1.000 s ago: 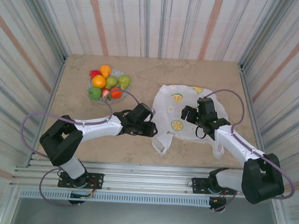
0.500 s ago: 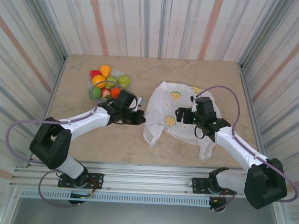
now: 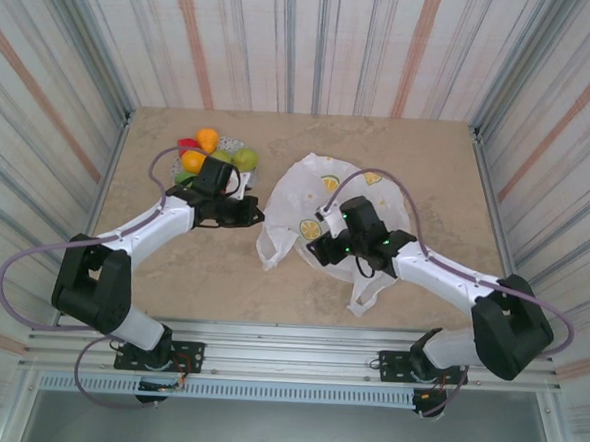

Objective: Place the fruits into the plastic bag

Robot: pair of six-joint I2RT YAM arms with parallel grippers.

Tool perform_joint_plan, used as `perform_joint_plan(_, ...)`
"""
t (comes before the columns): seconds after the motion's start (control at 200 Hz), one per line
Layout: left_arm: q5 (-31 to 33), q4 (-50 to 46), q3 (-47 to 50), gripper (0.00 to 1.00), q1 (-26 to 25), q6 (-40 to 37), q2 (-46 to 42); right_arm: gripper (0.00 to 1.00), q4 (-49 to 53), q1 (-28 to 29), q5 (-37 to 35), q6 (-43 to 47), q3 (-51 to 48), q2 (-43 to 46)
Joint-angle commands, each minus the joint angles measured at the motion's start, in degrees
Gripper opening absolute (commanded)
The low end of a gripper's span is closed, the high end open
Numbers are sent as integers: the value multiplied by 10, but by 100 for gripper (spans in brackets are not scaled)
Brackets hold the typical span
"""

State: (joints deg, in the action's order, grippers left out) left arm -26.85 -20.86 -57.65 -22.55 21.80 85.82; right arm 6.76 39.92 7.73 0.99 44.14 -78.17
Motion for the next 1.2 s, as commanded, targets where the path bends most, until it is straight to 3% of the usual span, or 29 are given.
perform_joint_plan(0.0, -24, -12, -22, 0, 1, -18, 4, 78, -65, 30, -7, 62, -2, -31)
perform_joint_plan(0.175, -25, -12, -19, 0, 2, -20, 3, 68, -141, 42, -44, 74, 1, -84)
perform_joint_plan(0.301, -26, -8, -16, 0, 2, -19, 3, 54, -176, 42, -78, 83, 4, -114)
perform_joint_plan(0.496, -19, -2, -16, 0, 1, -12, 10, 11, -162, 43, -98, 72, 31, -125)
perform_joint_plan(0.576, 9, 0, -9, 20, -5, -10, -4, 0, -122, 40, -93, 54, 48, -115)
perform_joint_plan(0.716, 98, 29, 37, 42, -32, -13, -90, 0, -35, 17, -51, -14, 83, -106)
perform_joint_plan(0.772, 127, 48, 65, 56, -44, -8, -137, 0, -6, 6, -25, -50, 97, -105)
perform_joint_plan(0.852, 171, 63, 97, 67, -69, -15, -203, 0, 27, -5, 4, -90, 116, -102)
perform_joint_plan(1.027, 301, 39, 113, 80, -193, -81, -295, 0, 83, -24, 47, -144, 157, -102)
perform_joint_plan(1.192, 357, 12, 82, 85, -265, -134, -255, 0, 116, -43, 86, -171, 194, -113)
